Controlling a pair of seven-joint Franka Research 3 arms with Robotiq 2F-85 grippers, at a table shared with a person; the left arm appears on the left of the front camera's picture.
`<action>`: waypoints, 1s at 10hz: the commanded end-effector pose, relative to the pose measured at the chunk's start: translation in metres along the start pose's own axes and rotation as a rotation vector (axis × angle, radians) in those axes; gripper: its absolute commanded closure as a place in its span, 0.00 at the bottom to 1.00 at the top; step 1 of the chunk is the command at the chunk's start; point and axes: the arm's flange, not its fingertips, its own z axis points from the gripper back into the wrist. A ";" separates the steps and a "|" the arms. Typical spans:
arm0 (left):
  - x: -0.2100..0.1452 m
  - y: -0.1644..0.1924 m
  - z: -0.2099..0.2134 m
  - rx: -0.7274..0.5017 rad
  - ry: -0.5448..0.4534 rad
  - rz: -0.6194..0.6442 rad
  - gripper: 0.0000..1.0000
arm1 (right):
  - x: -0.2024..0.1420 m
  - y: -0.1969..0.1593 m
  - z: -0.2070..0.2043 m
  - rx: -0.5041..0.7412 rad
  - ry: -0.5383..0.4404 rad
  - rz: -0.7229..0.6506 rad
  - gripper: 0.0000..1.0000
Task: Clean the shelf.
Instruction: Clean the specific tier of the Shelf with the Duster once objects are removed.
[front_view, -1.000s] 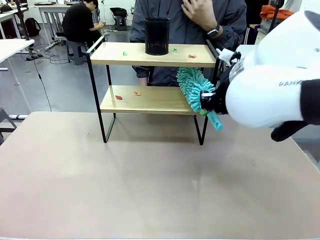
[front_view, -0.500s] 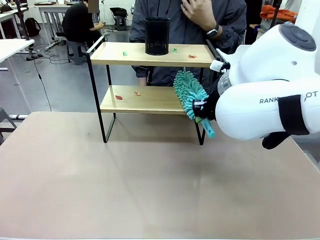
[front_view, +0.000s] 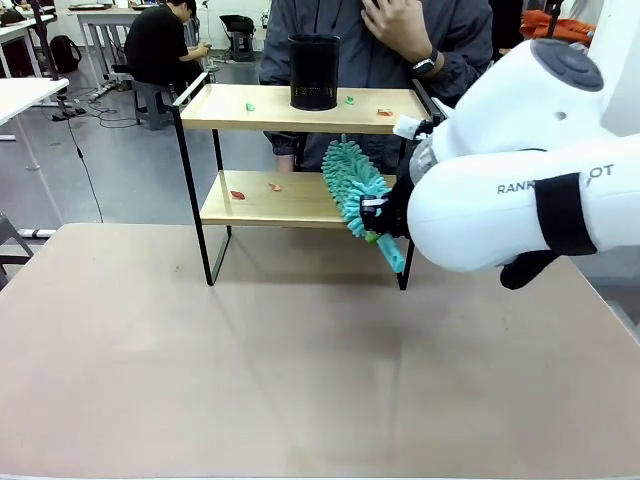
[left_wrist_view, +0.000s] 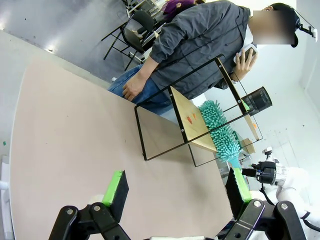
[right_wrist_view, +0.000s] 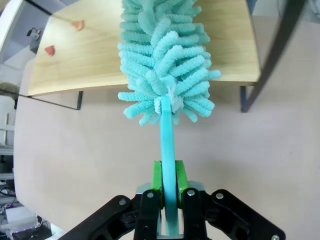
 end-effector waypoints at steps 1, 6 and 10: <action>-0.003 0.000 -0.003 -0.015 -0.018 -0.021 0.00 | 0.005 0.020 -0.010 0.046 0.010 0.019 0.87; -0.003 0.000 -0.003 -0.015 -0.018 -0.021 0.00 | 0.005 0.062 -0.021 0.144 0.119 0.131 0.87; -0.003 0.000 -0.003 -0.015 -0.018 -0.021 0.00 | 0.017 0.052 -0.015 0.283 0.232 0.190 0.87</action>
